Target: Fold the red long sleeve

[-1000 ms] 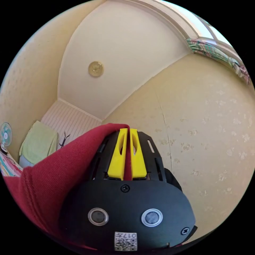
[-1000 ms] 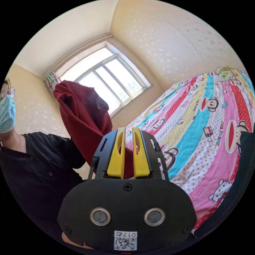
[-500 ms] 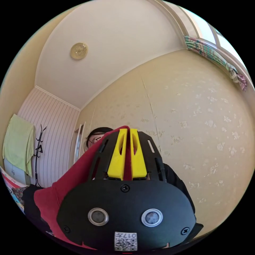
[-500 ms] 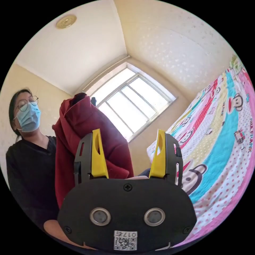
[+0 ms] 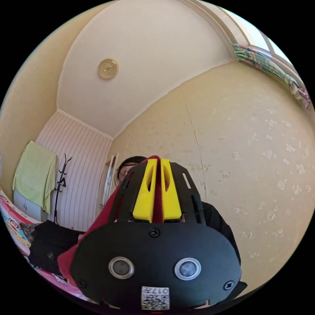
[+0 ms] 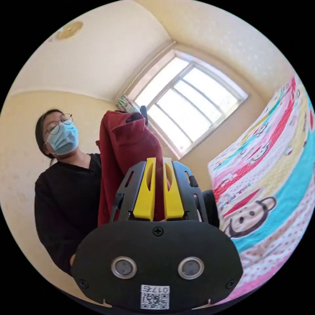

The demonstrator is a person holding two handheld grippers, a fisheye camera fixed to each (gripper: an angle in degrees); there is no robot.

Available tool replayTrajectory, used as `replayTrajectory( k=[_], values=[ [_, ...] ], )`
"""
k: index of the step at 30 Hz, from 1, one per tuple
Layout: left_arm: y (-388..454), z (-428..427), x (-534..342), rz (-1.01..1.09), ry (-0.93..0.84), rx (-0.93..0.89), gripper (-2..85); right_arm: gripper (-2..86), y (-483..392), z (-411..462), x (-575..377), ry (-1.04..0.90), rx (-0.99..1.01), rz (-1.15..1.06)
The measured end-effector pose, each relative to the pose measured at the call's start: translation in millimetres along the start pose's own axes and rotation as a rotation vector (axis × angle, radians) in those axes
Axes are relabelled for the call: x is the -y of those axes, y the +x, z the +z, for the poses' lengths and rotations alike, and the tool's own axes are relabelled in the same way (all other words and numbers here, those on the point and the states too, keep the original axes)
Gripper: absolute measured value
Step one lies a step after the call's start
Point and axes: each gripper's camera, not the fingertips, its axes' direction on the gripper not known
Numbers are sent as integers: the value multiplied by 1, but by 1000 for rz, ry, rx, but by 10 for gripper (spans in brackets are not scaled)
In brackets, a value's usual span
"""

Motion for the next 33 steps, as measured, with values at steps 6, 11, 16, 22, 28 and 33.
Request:
replayTrajectory(
  k=[6, 11, 16, 22, 28, 33],
  values=[
    [48, -31, -7, 173, 123, 336, 1, 30, -140, -10, 49, 373, -710, -314],
    [62, -52, -1, 104, 147, 766, -5, 29, -226, 65, 71, 487, -1003, -492],
    [70, -45, -13, 68, 107, 1244, -8, 27, -276, 145, 40, 659, -1103, -687],
    [40, 10, 3, 276, 153, 1376, -8, 28, -289, 220, 24, 805, -1155, -867],
    [12, 55, 13, 673, 249, 1523, -8, 29, -277, 253, 40, 831, -1282, -909],
    [-57, 38, 18, 839, 304, 1810, -6, 32, -191, 280, 82, 741, -1479, -891]
  ],
)
